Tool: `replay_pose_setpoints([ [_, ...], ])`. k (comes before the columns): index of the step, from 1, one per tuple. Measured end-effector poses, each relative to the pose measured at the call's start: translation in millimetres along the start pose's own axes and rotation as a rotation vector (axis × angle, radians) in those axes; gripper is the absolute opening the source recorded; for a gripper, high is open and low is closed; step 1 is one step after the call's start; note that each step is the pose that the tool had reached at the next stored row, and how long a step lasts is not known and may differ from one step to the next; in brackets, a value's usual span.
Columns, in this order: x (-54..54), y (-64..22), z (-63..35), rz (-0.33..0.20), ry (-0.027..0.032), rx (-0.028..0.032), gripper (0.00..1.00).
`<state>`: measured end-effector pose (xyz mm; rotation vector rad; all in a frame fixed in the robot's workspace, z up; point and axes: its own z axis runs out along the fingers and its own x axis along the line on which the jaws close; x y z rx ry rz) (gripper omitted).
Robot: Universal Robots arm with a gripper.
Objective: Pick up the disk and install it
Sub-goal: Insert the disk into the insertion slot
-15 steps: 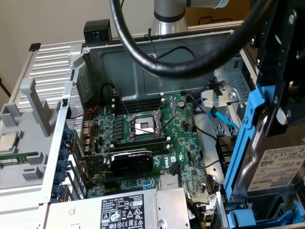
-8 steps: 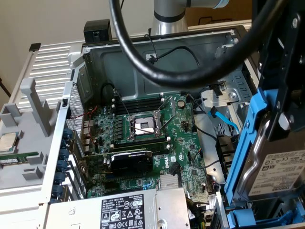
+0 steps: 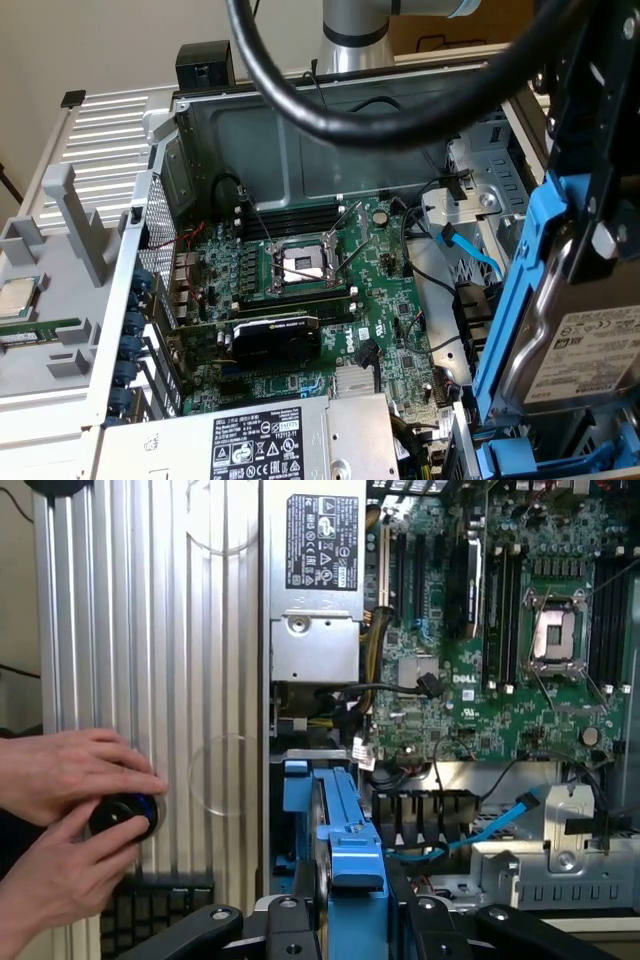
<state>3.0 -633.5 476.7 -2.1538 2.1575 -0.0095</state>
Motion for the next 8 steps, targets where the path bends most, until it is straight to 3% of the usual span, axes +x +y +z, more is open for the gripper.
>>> replay_pose_setpoints([
  [8,-4.0,0.3,-8.9,0.002,0.0002,0.0001,0.36],
])
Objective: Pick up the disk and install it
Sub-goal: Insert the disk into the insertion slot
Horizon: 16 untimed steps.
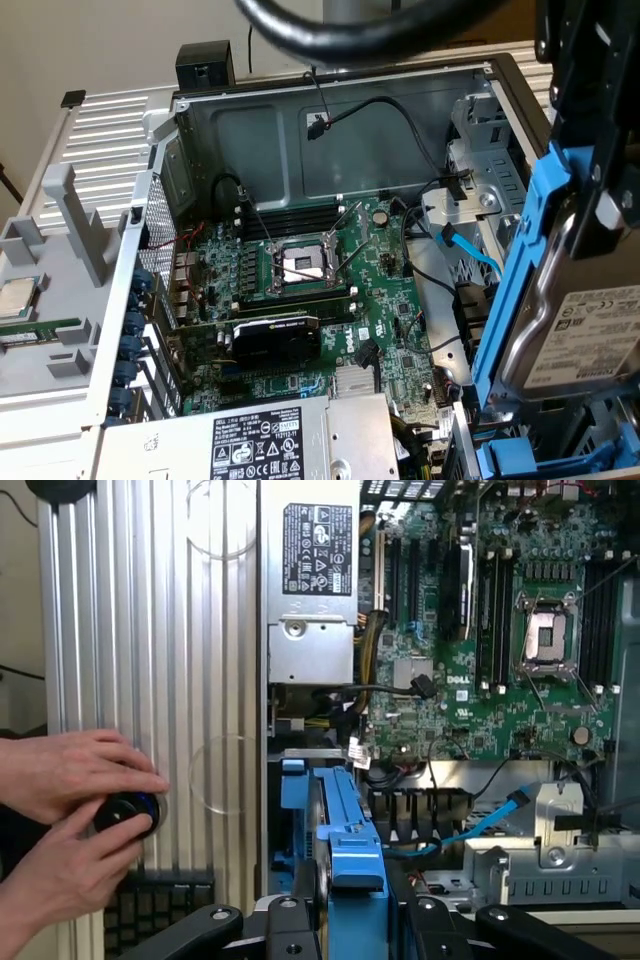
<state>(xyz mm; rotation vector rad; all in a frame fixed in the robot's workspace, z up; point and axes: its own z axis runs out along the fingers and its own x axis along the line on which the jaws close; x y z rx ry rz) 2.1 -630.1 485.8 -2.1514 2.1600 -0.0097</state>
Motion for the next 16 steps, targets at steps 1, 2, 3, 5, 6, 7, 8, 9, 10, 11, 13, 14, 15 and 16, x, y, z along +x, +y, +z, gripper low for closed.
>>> replay_pose_setpoints([
  [1,-0.8,-0.1,-0.9,0.0,0.0003,0.0,0.36],
  [2,-1.3,-0.2,-2.6,0.001,0.0006,0.0,0.36],
  [3,-1.7,-0.3,-5.5,0.001,0.0007,0.0001,0.36],
  [5,-2.5,-0.2,-14.3,0.003,0.001,0.0002,0.36],
  [6,-2.9,0.0,-18.6,0.003,0.0009,0.0003,0.36],
  [7,-3.2,0.3,-22.2,0.003,0.001,0.0002,0.36],
  [8,-3.4,0.6,-24.1,0.004,0.0013,0.0002,0.36],
  [9,-3.6,1.0,-25.8,0.004,0.0016,0.0002,0.36],
  [10,-3.9,1.4,-27.4,0.004,0.002,0.0002,0.36],
  [11,-4.1,1.6,-29.4,0.005,0.0021,0.0003,0.36],
  [13,-4.4,1.5,-33.4,0.006,0.0026,0.0004,0.36],
  [14,-4.5,1.5,-34.2,0.006,0.003,0.0003,0.36],
  [15,-4.5,1.5,-34.1,0.006,0.0029,0.0004,0.36],
  [16,-4.5,1.6,-34.2,0.006,0.0029,0.0004,0.36],
])
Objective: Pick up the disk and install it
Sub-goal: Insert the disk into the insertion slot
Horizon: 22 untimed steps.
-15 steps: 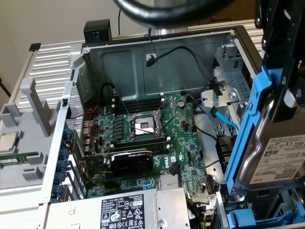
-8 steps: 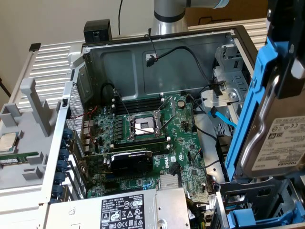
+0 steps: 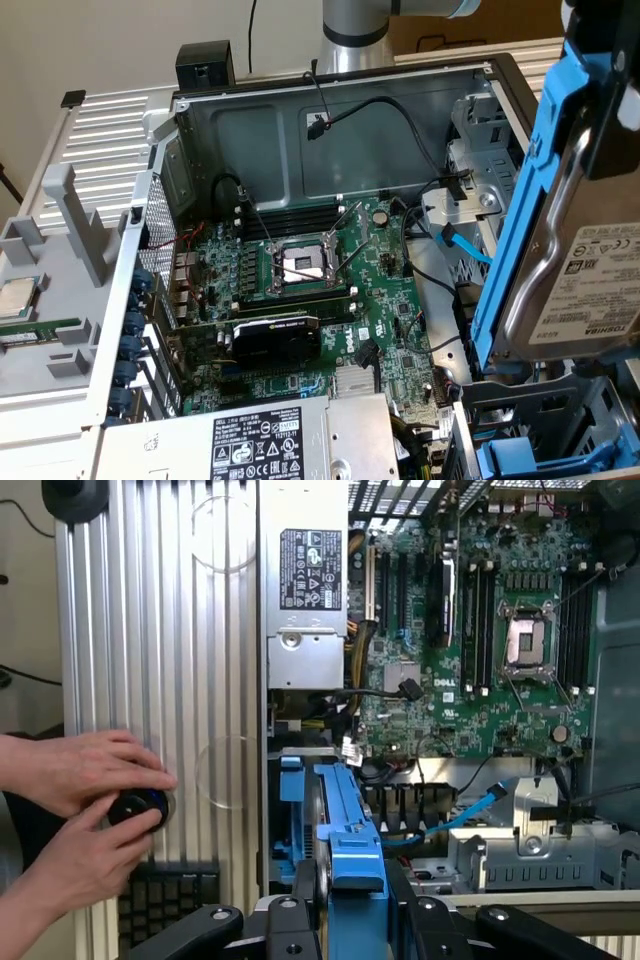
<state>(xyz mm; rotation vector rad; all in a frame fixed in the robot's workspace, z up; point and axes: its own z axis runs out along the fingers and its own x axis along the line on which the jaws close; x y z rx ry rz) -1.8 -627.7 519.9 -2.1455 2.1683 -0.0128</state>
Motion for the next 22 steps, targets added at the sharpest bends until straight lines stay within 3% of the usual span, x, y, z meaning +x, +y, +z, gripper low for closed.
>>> replay_pose_setpoints([
  [6,2.7,-0.4,-0.1,0.0,-0.0005,0.0,0.36],
  [11,15.2,-3.2,1.2,0.0,-0.0059,-0.0001,0.36],
  [22,22.2,-4.4,20.4,0.001,-0.0185,-0.0002,0.36],
])
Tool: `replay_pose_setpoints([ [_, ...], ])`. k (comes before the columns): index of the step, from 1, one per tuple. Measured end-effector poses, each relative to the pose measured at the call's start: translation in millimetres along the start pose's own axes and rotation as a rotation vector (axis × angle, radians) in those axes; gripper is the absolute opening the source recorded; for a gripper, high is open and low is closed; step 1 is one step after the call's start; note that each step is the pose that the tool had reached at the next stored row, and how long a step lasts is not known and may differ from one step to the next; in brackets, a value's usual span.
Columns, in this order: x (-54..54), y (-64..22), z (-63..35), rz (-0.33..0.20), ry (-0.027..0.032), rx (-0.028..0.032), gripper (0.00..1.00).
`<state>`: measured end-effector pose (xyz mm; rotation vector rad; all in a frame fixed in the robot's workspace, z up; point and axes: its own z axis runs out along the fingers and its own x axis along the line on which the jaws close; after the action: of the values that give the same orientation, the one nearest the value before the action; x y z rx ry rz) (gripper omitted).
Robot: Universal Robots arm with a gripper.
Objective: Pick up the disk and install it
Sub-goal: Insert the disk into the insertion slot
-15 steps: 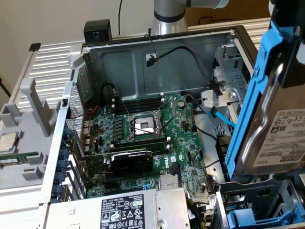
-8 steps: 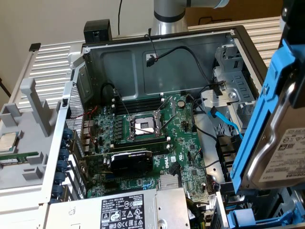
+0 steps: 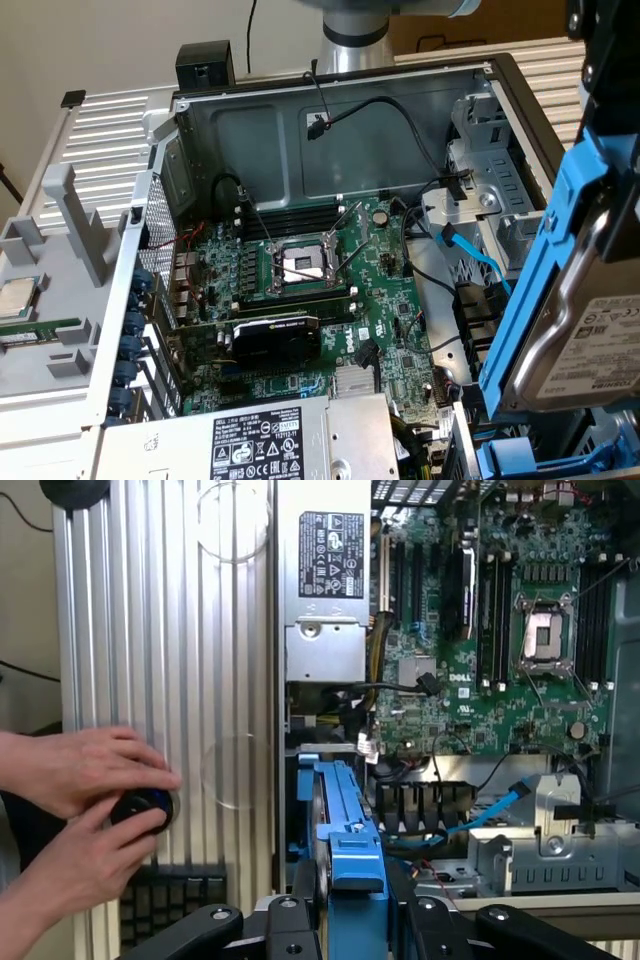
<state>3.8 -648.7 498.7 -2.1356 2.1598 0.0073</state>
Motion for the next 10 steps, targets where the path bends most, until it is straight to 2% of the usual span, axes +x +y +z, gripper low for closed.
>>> replay_pose_setpoints([
  [10,3.2,0.2,11.6,0.002,-0.0227,-0.0045,0.36],
])
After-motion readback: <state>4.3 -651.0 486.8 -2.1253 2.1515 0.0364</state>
